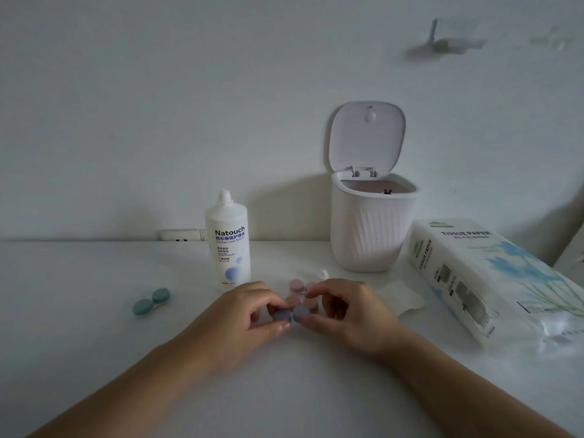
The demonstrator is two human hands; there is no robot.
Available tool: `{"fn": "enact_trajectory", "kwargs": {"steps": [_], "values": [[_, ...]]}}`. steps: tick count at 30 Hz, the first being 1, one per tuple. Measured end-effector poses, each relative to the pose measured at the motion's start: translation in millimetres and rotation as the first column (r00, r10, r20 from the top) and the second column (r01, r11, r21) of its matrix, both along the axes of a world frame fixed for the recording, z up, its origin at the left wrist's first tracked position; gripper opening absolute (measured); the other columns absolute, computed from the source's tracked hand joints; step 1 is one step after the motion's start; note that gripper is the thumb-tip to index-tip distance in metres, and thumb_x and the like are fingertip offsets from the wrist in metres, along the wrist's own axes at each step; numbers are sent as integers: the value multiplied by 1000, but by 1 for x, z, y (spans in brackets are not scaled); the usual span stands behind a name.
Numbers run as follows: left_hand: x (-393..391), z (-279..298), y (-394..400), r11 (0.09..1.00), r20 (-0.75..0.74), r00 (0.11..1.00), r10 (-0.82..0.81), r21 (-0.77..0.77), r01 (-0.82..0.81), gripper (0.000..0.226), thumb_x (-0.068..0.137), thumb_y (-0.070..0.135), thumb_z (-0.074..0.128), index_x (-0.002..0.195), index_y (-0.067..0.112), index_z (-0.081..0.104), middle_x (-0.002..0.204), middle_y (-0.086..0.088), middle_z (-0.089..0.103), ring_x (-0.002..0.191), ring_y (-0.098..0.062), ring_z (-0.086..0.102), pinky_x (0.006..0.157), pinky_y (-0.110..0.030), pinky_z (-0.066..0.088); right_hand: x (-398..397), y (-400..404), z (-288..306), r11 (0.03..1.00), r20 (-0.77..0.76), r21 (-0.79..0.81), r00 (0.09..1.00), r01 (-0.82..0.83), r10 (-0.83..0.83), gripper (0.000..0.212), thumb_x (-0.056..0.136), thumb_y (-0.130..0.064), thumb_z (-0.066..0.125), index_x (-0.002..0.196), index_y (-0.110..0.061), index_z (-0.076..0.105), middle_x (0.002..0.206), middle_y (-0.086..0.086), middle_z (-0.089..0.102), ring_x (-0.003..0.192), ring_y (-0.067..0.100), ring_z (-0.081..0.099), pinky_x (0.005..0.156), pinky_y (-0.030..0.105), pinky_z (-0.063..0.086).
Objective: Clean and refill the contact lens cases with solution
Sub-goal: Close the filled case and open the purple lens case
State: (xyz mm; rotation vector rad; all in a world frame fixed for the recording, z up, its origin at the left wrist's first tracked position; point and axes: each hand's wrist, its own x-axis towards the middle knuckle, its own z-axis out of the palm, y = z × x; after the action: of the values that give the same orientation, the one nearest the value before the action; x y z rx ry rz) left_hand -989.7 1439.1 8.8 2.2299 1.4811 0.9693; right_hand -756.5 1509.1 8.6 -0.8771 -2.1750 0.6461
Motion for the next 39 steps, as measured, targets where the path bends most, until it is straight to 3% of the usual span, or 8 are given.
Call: {"fn": "enact_trajectory", "kwargs": {"steps": [5,8,13,17,23,28,34,39], "values": [[-2,-2,1,1000,0,1000,-18,-9,18,24,83,48,73,102,34,71,95,16,61,72,-7,52,65,-17,41,1,-7,4,997,105,37,993,-65,61,33,75,-61,74,98,-37,69,68,-7,57,59,-4,50,55,12,36],[-3,-1,2,999,-4,999,-32,-20,32,23,84,43,78,104,34,72,96,16,60,75,-8,53,66,-16,41,1,-9,6,996,157,34,985,-77,71,27,77,-59,74,97,-43,67,72,-1,55,56,3,45,54,19,37],[-1,3,0,997,-20,997,-78,-17,77,24,82,45,77,102,32,72,97,19,59,79,-5,54,68,-21,46,-1,-13,10,994,180,48,980,-96,86,38,76,-61,73,89,-25,69,67,3,55,58,-2,49,57,11,34],[0,4,0,997,-27,997,-75,-34,74,27,79,50,75,100,33,72,94,19,57,77,-10,53,68,-28,48,-2,-14,11,997,199,37,978,-68,59,37,74,-62,73,87,-27,68,68,-3,54,58,10,48,54,24,39],[1,2,1,993,-102,989,-107,-64,101,23,81,47,77,97,32,69,96,20,55,85,-1,52,71,-17,41,-3,-17,8,999,249,-21,967,-44,48,38,67,-64,70,90,-34,66,72,-15,59,59,2,51,57,26,45],[4,2,2,988,-144,981,-126,-106,111,21,82,45,75,96,33,66,94,15,54,91,0,51,79,-24,45,-3,-16,5,996,274,-39,958,-77,85,36,69,-60,70,91,-32,64,74,-17,61,61,3,53,56,19,42],[2,2,2,986,-145,979,-140,-115,124,18,82,39,75,98,35,68,94,23,52,90,7,50,75,-8,35,-2,-18,7,992,310,-12,943,-125,122,25,74,-50,72,94,-37,63,81,-13,61,66,5,55,58,14,41],[1,1,3,984,-81,990,-119,-142,106,33,71,57,70,98,37,66,92,25,53,82,3,54,68,-11,38,-2,-22,12,990,307,14,943,-139,128,22,77,-41,73,97,-34,67,78,-14,59,67,5,55,57,13,39]]}}
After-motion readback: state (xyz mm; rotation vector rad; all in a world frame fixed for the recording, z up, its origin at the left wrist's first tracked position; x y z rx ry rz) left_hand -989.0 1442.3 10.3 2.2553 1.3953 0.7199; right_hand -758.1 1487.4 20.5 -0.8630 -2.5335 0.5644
